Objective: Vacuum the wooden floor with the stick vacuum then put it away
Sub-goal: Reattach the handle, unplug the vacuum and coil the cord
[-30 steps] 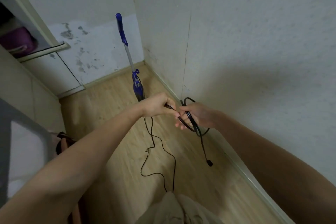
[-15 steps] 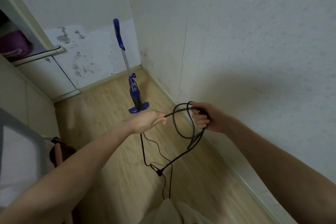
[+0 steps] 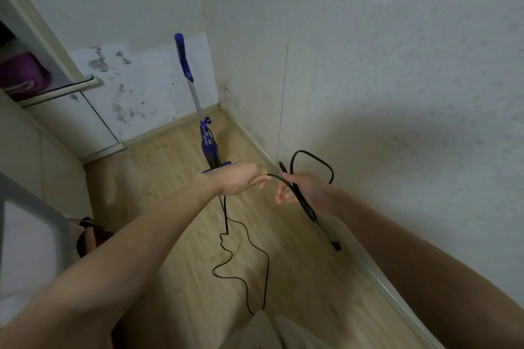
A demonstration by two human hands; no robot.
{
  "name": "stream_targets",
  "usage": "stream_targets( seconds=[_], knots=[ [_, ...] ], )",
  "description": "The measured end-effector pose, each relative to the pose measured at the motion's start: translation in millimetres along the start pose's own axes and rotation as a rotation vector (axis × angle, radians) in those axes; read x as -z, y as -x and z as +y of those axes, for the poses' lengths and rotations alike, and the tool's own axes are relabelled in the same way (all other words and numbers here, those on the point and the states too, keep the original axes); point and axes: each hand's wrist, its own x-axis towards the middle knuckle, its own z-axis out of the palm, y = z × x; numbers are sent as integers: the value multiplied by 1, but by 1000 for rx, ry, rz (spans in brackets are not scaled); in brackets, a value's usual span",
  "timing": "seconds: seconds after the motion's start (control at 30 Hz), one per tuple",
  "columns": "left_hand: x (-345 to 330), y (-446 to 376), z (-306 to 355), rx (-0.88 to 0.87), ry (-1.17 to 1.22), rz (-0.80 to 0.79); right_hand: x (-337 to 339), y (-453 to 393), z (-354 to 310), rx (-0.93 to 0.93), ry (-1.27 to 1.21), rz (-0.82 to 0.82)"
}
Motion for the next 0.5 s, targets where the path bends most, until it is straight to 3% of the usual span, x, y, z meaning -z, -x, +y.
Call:
stream_targets(
  seconds=[0.1,0.27,0.4,0.5],
  knots=[
    [1,-3,2,3,11,-6,-1,0,-3,-82,-214,-66],
    [-16,-4,-1,70,140,36,5,10,-9,-4,-161,-61],
    [-74,15,-37,412,346,160,26,17,-13,120,-499,94],
    [-106,22,-29,703,705,279,36,20,-15,204,-580,227]
  ],
)
